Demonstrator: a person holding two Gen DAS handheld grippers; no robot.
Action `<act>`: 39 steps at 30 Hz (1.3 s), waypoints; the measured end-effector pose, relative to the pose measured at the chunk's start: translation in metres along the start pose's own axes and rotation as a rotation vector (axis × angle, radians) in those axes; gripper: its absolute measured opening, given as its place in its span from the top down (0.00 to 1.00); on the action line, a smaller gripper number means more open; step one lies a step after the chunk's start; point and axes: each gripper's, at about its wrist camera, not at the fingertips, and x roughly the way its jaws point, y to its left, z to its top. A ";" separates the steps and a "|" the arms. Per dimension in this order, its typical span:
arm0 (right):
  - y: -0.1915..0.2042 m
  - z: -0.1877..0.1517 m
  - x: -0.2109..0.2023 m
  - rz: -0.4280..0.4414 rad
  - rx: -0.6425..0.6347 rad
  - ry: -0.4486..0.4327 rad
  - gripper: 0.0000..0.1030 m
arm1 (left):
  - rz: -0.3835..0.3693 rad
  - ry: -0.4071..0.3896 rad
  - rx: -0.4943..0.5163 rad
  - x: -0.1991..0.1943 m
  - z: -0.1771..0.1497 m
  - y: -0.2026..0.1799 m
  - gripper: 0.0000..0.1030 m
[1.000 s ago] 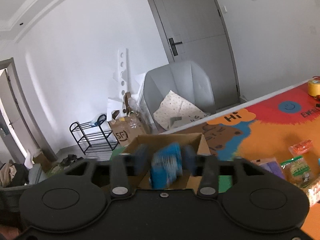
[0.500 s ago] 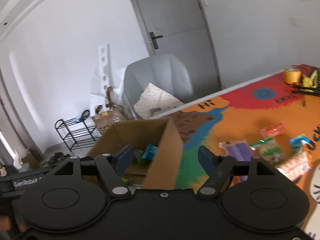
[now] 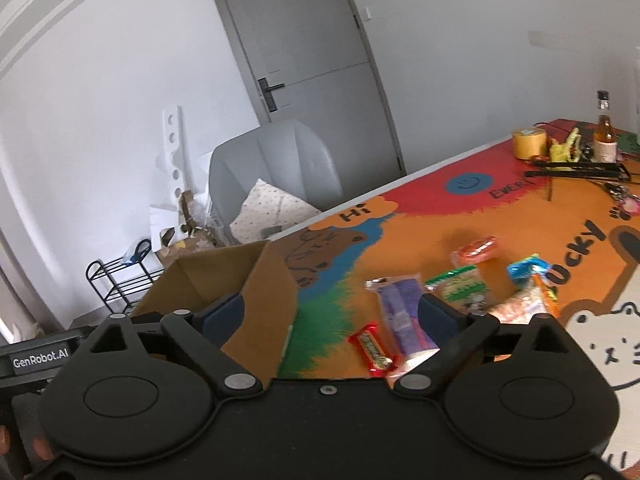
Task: Organize snacks
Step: 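Grasp the red bar with the left tool while the right tool grasps the clear bread pack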
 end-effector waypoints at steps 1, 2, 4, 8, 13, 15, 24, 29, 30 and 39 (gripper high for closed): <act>-0.003 0.000 -0.001 -0.003 0.005 -0.001 0.08 | -0.003 0.001 0.004 0.001 -0.001 -0.003 0.07; -0.008 0.000 -0.002 -0.006 0.011 -0.002 0.07 | -0.007 0.003 0.011 0.001 -0.001 -0.007 0.07; -0.016 0.000 -0.004 -0.016 0.025 -0.004 0.07 | -0.017 0.002 0.025 0.002 -0.002 -0.014 0.07; -0.033 -0.002 -0.009 -0.032 0.053 -0.008 0.07 | -0.030 0.004 0.054 0.005 -0.003 -0.031 0.07; -0.053 -0.004 -0.015 -0.054 0.076 -0.016 0.08 | -0.051 0.004 0.087 0.011 -0.005 -0.052 0.07; -0.061 -0.005 -0.017 -0.060 0.089 -0.019 0.09 | -0.060 0.002 0.100 0.013 -0.006 -0.060 0.07; -0.093 -0.009 -0.018 -0.080 0.143 -0.014 0.16 | -0.094 0.002 0.145 0.026 -0.011 -0.090 0.10; -0.107 -0.012 -0.013 -0.088 0.169 -0.004 0.19 | -0.102 0.018 0.159 0.039 -0.014 -0.101 0.19; -0.109 -0.013 -0.012 -0.090 0.175 0.000 0.19 | -0.102 0.023 0.161 0.042 -0.014 -0.102 0.23; -0.126 -0.016 0.005 -0.096 0.207 0.024 0.20 | -0.085 0.078 0.159 0.074 -0.021 -0.112 0.42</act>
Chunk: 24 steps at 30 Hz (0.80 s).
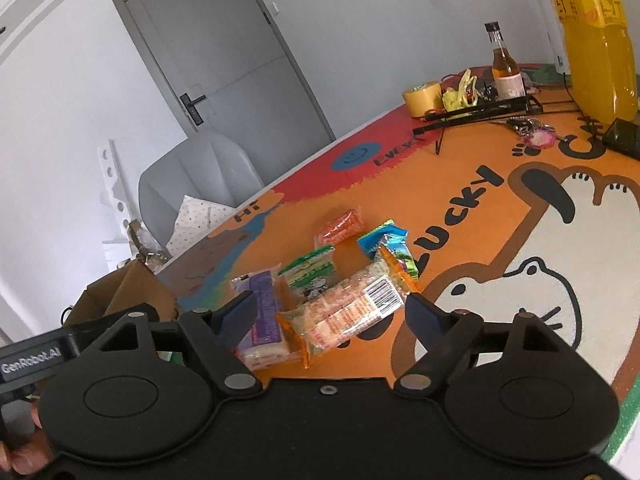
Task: Organize snacks
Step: 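Grasp the red bar with the left tool while the right tool grasps the clear bread pack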
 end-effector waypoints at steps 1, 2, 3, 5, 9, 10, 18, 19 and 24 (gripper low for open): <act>-0.002 0.000 0.003 -0.001 0.002 0.002 0.20 | 0.005 0.007 -0.001 0.004 -0.001 0.000 0.43; -0.003 0.000 0.006 -0.005 0.005 0.006 0.21 | 0.010 0.013 -0.003 0.008 -0.001 0.000 0.46; -0.004 0.001 0.009 -0.009 0.007 0.009 0.20 | 0.017 0.021 -0.006 0.013 -0.002 0.000 0.47; -0.005 0.002 0.015 -0.017 0.010 0.015 0.20 | 0.031 0.033 -0.012 0.021 -0.003 0.001 0.51; -0.004 0.002 0.028 -0.029 0.002 0.023 0.20 | 0.042 0.059 -0.021 0.036 -0.005 0.004 0.55; -0.005 0.003 0.031 -0.030 0.000 0.025 0.20 | 0.046 0.062 -0.020 0.040 -0.005 0.004 0.55; -0.003 0.004 0.053 -0.056 -0.021 0.042 0.20 | 0.074 0.097 -0.033 0.064 -0.009 0.009 0.56; -0.003 0.003 0.055 -0.060 -0.026 0.044 0.20 | 0.076 0.104 -0.035 0.067 -0.011 0.010 0.56; -0.001 0.001 0.063 -0.094 -0.054 0.057 0.20 | 0.097 0.122 -0.032 0.079 -0.017 0.011 0.56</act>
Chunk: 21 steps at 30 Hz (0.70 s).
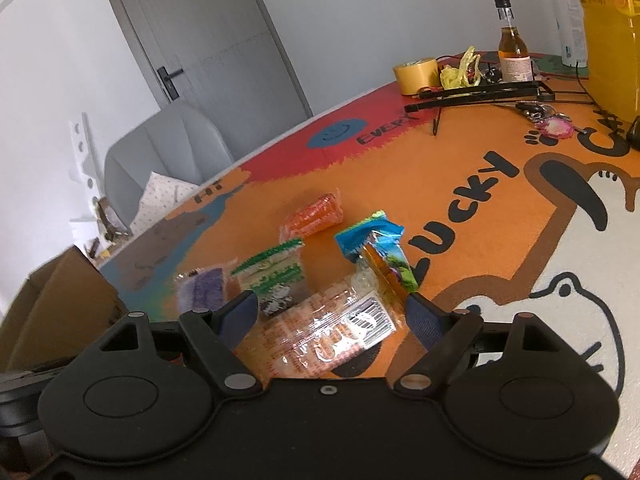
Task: Organize snacks
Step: 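Grasp the red bar with the left tool while the right tool grasps the clear bread pack, then lift the red bar and clear bread pack off the mat with both tools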
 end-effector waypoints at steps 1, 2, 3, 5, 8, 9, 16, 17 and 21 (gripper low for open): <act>0.000 -0.001 0.001 -0.006 -0.002 0.006 0.20 | 0.006 0.006 0.007 0.001 -0.001 0.000 0.56; 0.000 -0.001 0.001 -0.008 -0.002 0.012 0.20 | 0.013 0.011 0.016 0.003 -0.001 -0.002 0.56; -0.001 -0.003 0.001 -0.011 -0.002 0.015 0.20 | 0.017 0.011 0.022 0.002 -0.002 -0.002 0.56; 0.000 -0.004 -0.001 -0.024 -0.015 0.017 0.21 | 0.017 0.016 0.021 0.002 -0.003 -0.001 0.56; 0.001 -0.006 -0.005 -0.038 -0.036 0.025 0.23 | 0.018 0.044 0.017 0.003 -0.007 0.001 0.56; 0.001 -0.007 -0.007 -0.039 -0.041 0.028 0.24 | 0.014 0.050 0.015 0.003 -0.009 0.002 0.56; 0.005 -0.012 -0.013 0.039 -0.059 0.066 0.55 | -0.035 0.065 0.026 -0.005 -0.014 0.000 0.81; 0.007 -0.013 -0.015 0.046 -0.062 0.068 0.58 | -0.042 0.065 0.022 -0.008 -0.016 0.000 0.81; 0.010 -0.018 -0.024 0.055 -0.070 0.065 0.67 | -0.077 0.047 0.025 -0.021 -0.021 0.000 0.82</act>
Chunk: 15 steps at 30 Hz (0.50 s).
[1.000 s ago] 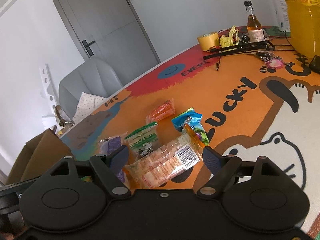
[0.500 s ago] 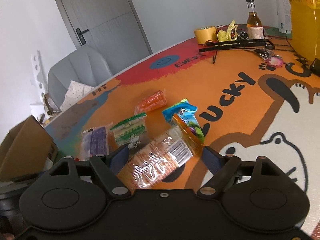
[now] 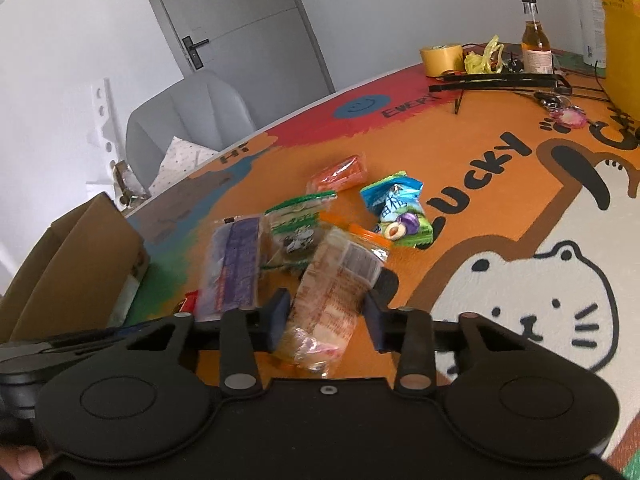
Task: Organize snacks
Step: 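Lift the red bar and clear bread pack off the mat with both tools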
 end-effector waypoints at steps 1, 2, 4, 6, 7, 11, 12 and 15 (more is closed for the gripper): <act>0.000 -0.001 -0.003 0.000 0.000 -0.003 0.67 | -0.002 -0.003 0.001 -0.003 -0.001 0.000 0.82; 0.001 -0.003 -0.005 -0.001 0.001 -0.005 0.68 | -0.003 -0.006 0.001 -0.005 -0.002 0.000 0.82; 0.001 -0.007 -0.011 -0.001 0.000 -0.007 0.69 | -0.006 -0.012 -0.004 -0.011 -0.003 0.001 0.82; 0.002 -0.011 -0.016 -0.006 -0.007 -0.008 0.70 | -0.011 -0.018 -0.007 -0.016 -0.005 0.002 0.82; 0.003 -0.013 -0.019 -0.007 -0.008 -0.008 0.70 | -0.015 -0.020 -0.008 -0.018 -0.007 0.002 0.82; 0.004 -0.021 -0.030 -0.013 -0.010 -0.004 0.70 | -0.031 -0.022 -0.013 -0.027 -0.013 0.004 0.82; 0.004 -0.023 -0.033 -0.014 -0.009 -0.003 0.70 | -0.036 -0.021 -0.014 -0.028 -0.016 0.004 0.81; 0.005 -0.029 -0.040 -0.013 -0.004 -0.001 0.70 | -0.046 -0.017 -0.016 -0.033 -0.022 0.005 0.82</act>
